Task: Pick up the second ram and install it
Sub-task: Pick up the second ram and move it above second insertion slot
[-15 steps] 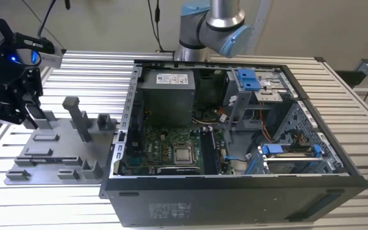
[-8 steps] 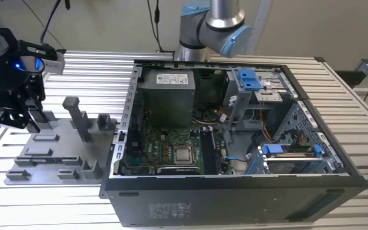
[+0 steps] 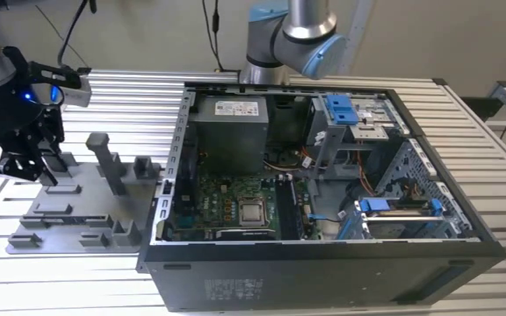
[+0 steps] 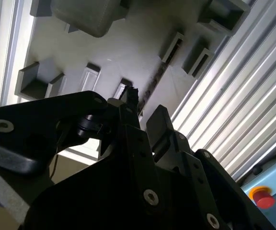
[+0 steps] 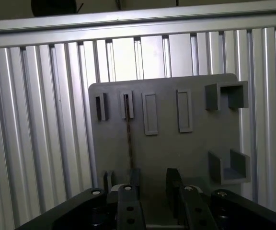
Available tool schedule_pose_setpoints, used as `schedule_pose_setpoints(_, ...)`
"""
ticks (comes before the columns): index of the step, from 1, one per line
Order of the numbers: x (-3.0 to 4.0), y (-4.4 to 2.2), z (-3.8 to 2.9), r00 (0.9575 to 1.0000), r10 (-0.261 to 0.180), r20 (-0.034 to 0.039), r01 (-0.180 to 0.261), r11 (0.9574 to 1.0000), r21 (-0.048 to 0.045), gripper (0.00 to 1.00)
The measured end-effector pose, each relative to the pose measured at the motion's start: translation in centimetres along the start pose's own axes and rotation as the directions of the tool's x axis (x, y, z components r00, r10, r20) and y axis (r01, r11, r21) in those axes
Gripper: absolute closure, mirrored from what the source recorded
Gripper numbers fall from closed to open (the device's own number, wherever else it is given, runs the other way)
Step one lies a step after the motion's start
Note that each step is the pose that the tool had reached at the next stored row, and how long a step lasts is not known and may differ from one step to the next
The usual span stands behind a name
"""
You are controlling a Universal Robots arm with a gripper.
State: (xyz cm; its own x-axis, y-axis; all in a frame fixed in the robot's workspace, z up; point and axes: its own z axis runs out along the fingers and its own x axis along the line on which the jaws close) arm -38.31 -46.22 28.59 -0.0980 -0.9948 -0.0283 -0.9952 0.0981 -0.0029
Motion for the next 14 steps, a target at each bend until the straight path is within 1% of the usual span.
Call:
schedule_pose_setpoints(5,0.00,0.00,0.07,1.0000,0.000,0.0003,0.000,1.0000,0.0003,0.64)
schedule_pose_setpoints(14,0.03,0.02,0.49,1.0000,0.000,0.0001,0.000,1.0000,0.0002,0.64)
